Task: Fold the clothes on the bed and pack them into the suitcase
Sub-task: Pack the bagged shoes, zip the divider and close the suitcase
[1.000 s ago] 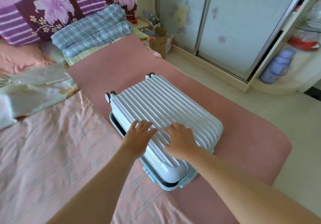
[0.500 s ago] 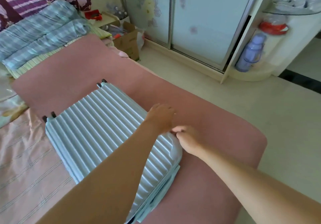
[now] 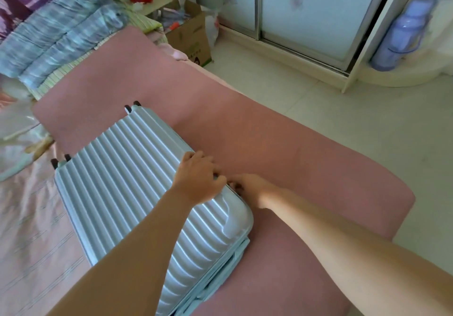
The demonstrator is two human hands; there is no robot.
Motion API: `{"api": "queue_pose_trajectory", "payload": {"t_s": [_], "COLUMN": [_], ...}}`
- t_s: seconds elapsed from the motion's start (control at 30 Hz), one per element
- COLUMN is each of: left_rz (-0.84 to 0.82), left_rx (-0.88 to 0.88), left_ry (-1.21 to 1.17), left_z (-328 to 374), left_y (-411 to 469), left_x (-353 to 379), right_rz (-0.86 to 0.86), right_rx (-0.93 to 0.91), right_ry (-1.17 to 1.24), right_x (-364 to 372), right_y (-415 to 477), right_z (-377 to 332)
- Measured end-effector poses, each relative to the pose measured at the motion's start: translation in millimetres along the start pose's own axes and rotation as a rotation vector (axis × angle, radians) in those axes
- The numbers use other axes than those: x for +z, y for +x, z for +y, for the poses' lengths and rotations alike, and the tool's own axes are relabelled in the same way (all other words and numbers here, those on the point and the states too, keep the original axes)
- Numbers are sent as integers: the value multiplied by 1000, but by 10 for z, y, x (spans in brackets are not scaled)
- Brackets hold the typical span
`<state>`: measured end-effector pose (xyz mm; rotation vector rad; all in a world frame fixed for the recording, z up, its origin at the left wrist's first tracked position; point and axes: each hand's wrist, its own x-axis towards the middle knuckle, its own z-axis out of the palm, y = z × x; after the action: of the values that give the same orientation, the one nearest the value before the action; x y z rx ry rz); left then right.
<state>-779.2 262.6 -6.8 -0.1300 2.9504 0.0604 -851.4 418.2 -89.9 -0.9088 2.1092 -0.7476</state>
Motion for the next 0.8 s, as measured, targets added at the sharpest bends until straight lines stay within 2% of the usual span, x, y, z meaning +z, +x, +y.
{"api": "queue_pose_trajectory", "payload": {"t_s": [0.07,0.2,0.27,0.37,0.53,0.67,0.73,0.8], "left_rz": [36,103,124,138,234,232,243,255], "left_rx": [6,4,0,-49,-29,-172,-140,-78], "left_ry": [14,0,-7,-67,-142,-175,-243,-420], "left_z": [14,5,32,111,205,237,217,137], "left_y": [9,-28,-33,-54,-417,-800,-956,-1169], "left_x": [45,130,171,211,313,424,464,467], "right_rz": [50,87,76,52,266,224,190,155], "right_rx": [4,-49,-73,-40,38,105,112,137], "right_ry": [-138,-587,-705,-636,-502,-416,-417,-403], "right_x": [-52,-172,-168,6,513,1091,1458,1798], "right_y": [54,59,-88,-422,-1011,-1274,-1313,-1323], "right_z": [1,-12,9,149,241,-182,-477,-732]}}
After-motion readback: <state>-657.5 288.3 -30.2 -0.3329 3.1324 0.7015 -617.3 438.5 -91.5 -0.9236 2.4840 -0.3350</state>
